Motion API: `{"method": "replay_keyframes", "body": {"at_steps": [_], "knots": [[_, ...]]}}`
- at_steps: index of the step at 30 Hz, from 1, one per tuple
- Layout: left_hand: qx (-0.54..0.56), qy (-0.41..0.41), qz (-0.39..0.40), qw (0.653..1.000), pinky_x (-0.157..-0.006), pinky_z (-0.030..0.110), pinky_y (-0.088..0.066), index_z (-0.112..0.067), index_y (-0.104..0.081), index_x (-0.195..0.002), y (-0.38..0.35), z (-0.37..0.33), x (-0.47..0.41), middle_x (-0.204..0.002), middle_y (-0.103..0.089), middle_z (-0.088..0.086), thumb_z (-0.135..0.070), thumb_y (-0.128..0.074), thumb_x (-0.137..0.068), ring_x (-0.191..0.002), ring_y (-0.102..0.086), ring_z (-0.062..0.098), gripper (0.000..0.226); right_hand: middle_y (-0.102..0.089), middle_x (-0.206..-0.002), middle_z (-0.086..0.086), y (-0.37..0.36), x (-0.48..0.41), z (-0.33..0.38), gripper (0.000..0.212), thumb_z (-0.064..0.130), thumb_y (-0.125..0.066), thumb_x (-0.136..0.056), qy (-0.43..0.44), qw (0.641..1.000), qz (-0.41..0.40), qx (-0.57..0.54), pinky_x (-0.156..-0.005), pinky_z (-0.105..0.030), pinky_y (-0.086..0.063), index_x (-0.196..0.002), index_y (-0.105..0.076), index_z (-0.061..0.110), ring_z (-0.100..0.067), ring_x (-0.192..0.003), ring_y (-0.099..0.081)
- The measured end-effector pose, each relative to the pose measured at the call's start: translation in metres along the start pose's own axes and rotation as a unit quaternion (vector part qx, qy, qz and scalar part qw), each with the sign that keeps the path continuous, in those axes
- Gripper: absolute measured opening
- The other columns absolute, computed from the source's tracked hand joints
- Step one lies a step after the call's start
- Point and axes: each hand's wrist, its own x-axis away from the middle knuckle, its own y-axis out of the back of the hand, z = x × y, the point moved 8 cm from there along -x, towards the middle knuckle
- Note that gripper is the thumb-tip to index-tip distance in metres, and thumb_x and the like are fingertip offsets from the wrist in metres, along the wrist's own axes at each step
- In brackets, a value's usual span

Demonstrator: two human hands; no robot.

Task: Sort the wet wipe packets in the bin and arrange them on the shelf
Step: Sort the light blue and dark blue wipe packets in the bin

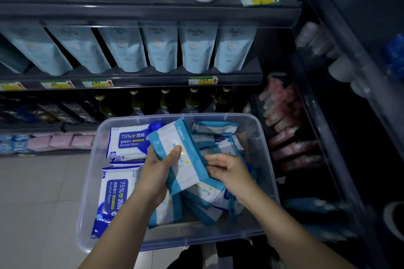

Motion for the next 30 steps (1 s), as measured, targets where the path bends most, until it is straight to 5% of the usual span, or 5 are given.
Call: {"method": "replay_keyframes", "body": {"at_steps": [5, 9, 19, 26, 30], "knots": [[-0.094, -0.061, -0.052, 0.992, -0.083, 0.044, -0.054, -0.019, -0.045, -0.122, 0.014, -0.011, -0.002, -0.11, -0.066, 0.002, -0.016, -0.065, -0.088, -0.095, -0.066, 0.024, 0.039, -0.055, -0.126, -0.006, 0.055, -0.018, -0.03, 0.048, 0.009, -0.065, -0.085, -0.054, 0.974, -0.133, 0.176, -0.089, -0.024, -0.041, -0.131, -0.049, 0.011, -0.018, -0.113, -0.054], [-0.121, -0.072, -0.068, 0.988, -0.083, 0.04, -0.05, -0.024, -0.045, -0.12, 0.012, -0.004, 0.001, -0.106, -0.064, -0.006, -0.016, -0.065, -0.087, -0.092, -0.063, 0.017, 0.039, -0.063, -0.118, -0.005, 0.064, -0.031, -0.046, 0.054, 0.009, -0.07, -0.08, -0.091, 0.967, -0.099, 0.218, -0.077, -0.022, -0.043, -0.128, -0.047, 0.013, -0.014, -0.089, -0.059], [-0.113, -0.026, -0.072, 0.991, -0.082, 0.044, -0.053, -0.021, -0.045, -0.123, 0.002, 0.021, 0.003, -0.109, -0.066, -0.002, -0.016, -0.065, -0.087, -0.092, -0.065, 0.021, 0.042, -0.056, -0.111, -0.007, 0.073, -0.035, -0.033, 0.036, 0.015, -0.066, -0.084, -0.032, 0.945, -0.146, 0.29, -0.073, -0.021, -0.04, -0.12, -0.06, 0.012, -0.024, -0.099, -0.058], [-0.103, -0.003, -0.08, 0.991, -0.093, 0.049, -0.048, -0.026, -0.032, -0.137, -0.011, 0.023, 0.002, -0.13, -0.055, 0.002, -0.044, -0.058, -0.087, -0.109, -0.058, 0.025, 0.059, -0.063, -0.079, 0.004, 0.059, -0.029, 0.013, 0.016, 0.0, -0.057, -0.088, 0.005, 0.992, -0.111, -0.059, -0.068, -0.022, -0.046, -0.097, -0.066, 0.01, -0.009, -0.073, -0.057], [-0.028, 0.029, -0.05, 0.998, -0.09, 0.045, -0.051, -0.026, -0.029, -0.141, -0.027, 0.024, -0.003, -0.134, -0.051, 0.0, -0.054, -0.05, -0.088, -0.115, -0.058, 0.024, 0.063, -0.063, -0.089, 0.004, 0.023, -0.024, 0.032, 0.021, 0.006, -0.062, -0.087, 0.012, 1.0, 0.012, 0.005, -0.077, -0.031, -0.052, -0.107, -0.065, 0.013, -0.013, -0.083, -0.061]]}}
